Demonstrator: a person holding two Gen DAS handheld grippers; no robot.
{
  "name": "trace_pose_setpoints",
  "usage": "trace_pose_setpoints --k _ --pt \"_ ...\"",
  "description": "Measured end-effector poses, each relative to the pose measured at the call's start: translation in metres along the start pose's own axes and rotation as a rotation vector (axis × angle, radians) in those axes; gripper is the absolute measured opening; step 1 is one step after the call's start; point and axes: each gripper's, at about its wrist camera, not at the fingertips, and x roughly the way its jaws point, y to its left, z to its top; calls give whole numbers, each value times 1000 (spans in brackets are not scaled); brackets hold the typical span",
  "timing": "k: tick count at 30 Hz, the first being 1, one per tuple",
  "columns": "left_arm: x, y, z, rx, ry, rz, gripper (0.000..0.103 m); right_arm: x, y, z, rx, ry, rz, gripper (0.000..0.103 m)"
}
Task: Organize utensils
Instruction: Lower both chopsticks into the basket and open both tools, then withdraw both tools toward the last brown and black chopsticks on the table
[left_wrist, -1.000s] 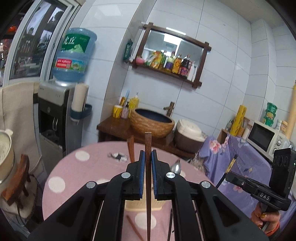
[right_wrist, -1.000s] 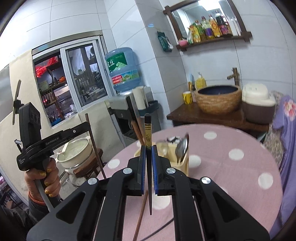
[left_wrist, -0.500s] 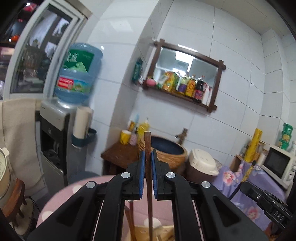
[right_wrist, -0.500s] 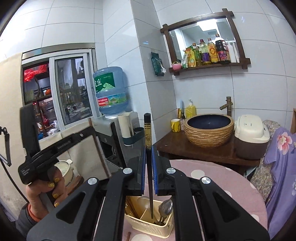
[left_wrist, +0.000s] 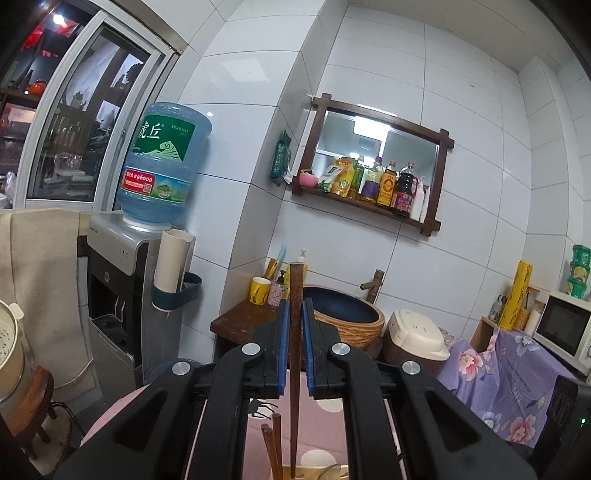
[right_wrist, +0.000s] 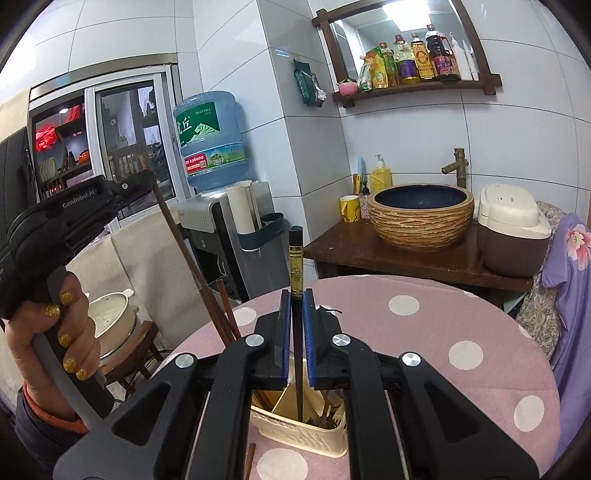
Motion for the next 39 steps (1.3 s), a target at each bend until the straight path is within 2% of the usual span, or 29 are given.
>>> trace_pose_setpoints --k 5,17,22,23,24,25,26,27,28,30,32,34,39 --pt "5 7 -24 -31 68 -18 8 3 1 -13 -5 20 -5 7" --pt "20 13 -80 -24 227 -38 8 5 -8 -40 10 51 -31 7" --pt "22 20 -96 -40 276 -29 8 1 -14 -46 14 31 -40 8" --pt "21 21 -98 -46 285 -26 11 -1 -14 -48 12 24 -44 10" --pt "19 22 -100 -48 296 -26 14 -2 -14 -49 8 23 -48 22" --pt "15 23 -103 -52 304 -30 30 -6 -14 -52 9 14 -52 32" --pt "12 25 -105 -58 307 -29 55 -11 -15 -54 17 -1 -57 57" --pt "6 27 -108 -68 306 -26 65 -17 -15 -58 25 -20 -68 62" --pt "1 29 -110 -73 306 -23 72 -22 -15 -61 24 -26 -79 62" --pt "-9 30 -118 -63 325 -5 75 -29 -14 -70 19 -8 -133 63" --pt "-15 33 -130 -55 372 2 86 -32 -19 -81 46 25 -162 65" --pt "-19 39 -150 -62 453 3 90 -34 -26 -98 95 85 -163 65" --pt "-24 40 -201 23 626 72 90 -37 -36 -141 121 176 -214 70"
